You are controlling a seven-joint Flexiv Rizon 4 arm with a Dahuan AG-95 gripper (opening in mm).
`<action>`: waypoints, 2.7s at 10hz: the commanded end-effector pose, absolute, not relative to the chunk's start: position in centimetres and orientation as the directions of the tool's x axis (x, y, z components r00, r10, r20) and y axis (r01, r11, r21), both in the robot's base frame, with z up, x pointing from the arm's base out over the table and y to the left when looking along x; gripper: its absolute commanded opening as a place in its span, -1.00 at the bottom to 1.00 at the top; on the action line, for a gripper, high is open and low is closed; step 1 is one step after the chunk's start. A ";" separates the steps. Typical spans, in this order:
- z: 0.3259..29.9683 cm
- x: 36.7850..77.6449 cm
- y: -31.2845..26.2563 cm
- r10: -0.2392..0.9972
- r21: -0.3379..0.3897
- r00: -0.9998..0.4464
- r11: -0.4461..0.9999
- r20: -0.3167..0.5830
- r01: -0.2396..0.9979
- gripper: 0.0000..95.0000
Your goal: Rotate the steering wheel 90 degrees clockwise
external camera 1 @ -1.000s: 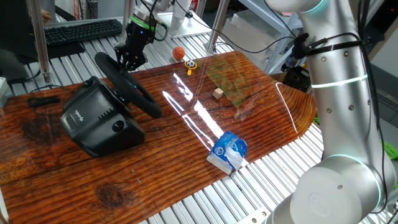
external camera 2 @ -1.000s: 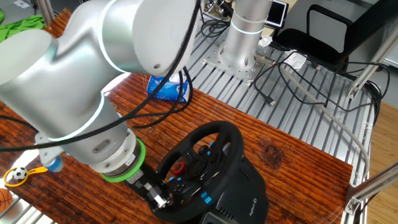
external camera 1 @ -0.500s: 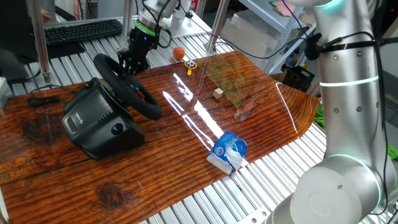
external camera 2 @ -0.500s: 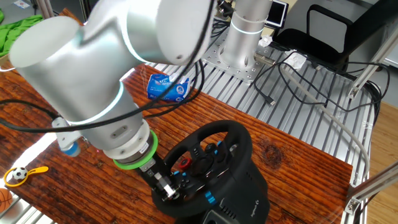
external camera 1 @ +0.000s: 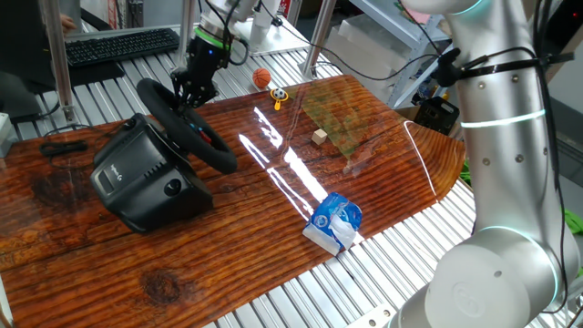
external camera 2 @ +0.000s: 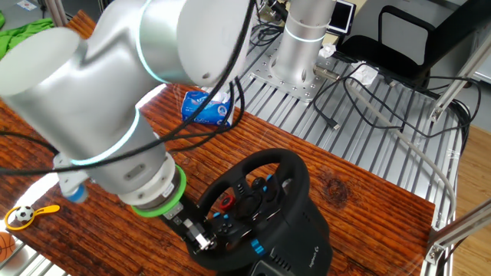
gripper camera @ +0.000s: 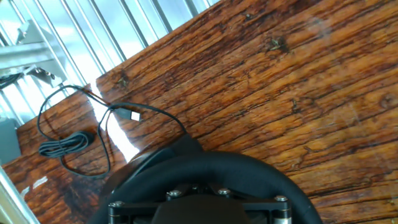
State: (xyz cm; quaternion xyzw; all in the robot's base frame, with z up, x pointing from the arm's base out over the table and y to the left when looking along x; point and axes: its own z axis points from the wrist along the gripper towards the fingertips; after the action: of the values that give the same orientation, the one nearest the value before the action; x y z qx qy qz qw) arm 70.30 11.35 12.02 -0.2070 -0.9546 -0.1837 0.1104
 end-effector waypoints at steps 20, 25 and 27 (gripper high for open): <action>10.0 68.3 9.6 0.383 0.210 -0.899 0.881 0.210 0.424 -1.00; 10.5 68.2 10.3 0.448 0.257 -0.865 0.829 0.226 0.497 -1.00; 11.7 68.0 11.4 0.493 0.277 -0.834 0.788 0.249 0.549 -1.00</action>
State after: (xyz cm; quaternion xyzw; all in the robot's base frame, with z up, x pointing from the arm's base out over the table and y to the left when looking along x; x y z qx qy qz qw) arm 68.19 10.96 11.27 -0.2699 -0.9456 -0.1645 0.0775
